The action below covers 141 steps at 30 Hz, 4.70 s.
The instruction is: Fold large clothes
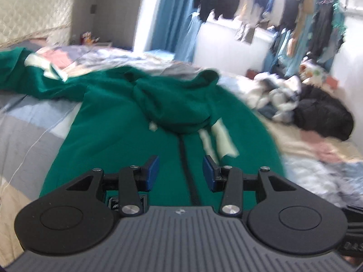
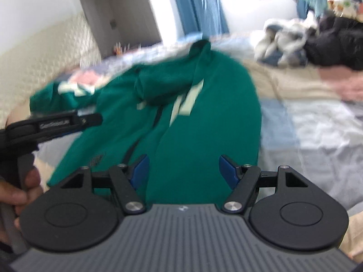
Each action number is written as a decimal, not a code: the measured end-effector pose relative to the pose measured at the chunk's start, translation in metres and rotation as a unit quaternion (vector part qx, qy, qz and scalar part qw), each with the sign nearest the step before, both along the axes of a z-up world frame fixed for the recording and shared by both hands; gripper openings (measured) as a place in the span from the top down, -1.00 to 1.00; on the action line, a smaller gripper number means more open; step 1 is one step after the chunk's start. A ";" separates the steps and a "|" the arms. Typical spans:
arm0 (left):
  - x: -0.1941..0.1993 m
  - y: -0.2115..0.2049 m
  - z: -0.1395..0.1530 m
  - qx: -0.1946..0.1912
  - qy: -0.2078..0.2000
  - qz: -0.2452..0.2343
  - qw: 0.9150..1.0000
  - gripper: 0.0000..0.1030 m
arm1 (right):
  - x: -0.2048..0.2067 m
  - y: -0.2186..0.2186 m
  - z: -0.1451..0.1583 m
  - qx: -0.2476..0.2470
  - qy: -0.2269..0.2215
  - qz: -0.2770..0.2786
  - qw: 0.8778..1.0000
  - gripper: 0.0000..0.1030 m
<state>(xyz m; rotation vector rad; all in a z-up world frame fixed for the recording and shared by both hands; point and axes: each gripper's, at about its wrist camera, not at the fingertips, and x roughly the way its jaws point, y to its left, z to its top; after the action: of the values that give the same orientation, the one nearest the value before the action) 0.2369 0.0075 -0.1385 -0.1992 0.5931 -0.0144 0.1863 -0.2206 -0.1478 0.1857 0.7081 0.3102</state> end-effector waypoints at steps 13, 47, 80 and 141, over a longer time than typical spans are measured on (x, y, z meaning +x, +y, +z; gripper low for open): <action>0.034 0.020 -0.052 -0.014 0.095 -0.019 0.995 0.07 | 0.014 0.024 -0.026 -0.033 0.065 0.016 0.997 -0.39; 0.034 0.028 -0.064 -0.051 0.119 0.014 0.991 0.07 | -0.016 0.029 -0.004 -0.148 -0.018 -0.050 0.988 0.41; 0.037 0.056 -0.060 -0.083 0.060 0.107 0.989 0.10 | 0.211 -0.171 0.170 -0.158 -0.117 -0.273 0.942 0.67; -0.027 0.016 -0.002 -0.070 0.002 0.004 0.998 0.12 | 0.089 -0.087 0.100 -0.075 -0.042 -0.067 0.994 -0.32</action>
<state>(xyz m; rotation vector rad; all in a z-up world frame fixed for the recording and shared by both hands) 0.2100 0.0237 -0.1401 -0.3383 0.5962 -0.0477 0.2749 -0.3071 -0.0477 0.0762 0.6298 0.1356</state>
